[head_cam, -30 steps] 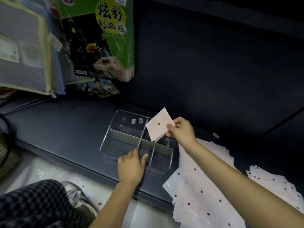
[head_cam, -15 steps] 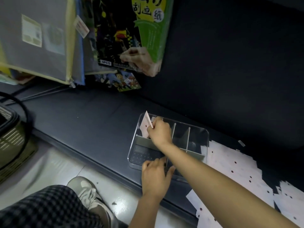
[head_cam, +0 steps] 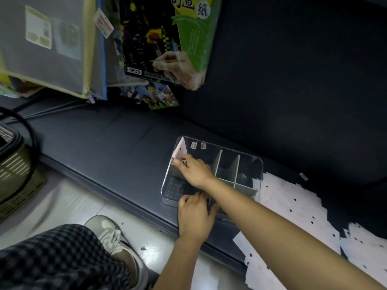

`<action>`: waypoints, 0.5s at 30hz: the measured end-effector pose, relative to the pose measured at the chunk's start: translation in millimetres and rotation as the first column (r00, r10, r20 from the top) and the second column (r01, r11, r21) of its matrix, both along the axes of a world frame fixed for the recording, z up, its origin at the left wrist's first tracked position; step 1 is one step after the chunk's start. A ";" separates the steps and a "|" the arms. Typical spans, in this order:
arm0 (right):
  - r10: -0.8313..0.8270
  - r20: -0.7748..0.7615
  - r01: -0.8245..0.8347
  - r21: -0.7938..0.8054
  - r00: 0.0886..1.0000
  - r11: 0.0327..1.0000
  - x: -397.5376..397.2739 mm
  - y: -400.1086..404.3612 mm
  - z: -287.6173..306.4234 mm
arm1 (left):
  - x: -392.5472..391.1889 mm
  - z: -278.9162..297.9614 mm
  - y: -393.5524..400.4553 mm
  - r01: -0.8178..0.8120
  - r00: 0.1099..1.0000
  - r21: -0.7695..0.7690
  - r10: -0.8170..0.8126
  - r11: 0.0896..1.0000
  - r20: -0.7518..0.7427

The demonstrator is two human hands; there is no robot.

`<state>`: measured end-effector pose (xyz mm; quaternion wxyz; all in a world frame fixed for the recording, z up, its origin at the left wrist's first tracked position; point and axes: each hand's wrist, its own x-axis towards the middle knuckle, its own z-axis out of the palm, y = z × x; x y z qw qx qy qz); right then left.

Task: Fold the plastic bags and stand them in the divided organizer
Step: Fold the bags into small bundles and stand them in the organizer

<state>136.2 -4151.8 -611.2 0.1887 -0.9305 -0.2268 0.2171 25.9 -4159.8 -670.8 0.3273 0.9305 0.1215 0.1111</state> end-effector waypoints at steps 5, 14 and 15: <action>-0.025 0.113 -0.002 0.229 0.993 0.973 -8.5 -77.7 23.3 | 2.1 7.7 -2.8 -0.072 0.996 0.056 0.075 0.996 -0.051; -0.157 0.116 0.157 0.016 0.981 0.988 -105.8 -339.5 -4.2 | -31.5 21.2 -82.4 0.578 0.814 0.096 -0.580 0.811 0.001; -0.149 0.089 0.153 -0.033 0.985 0.988 -123.1 -361.4 -12.8 | -38.2 16.0 -95.0 0.662 0.748 0.050 -0.656 0.748 -0.096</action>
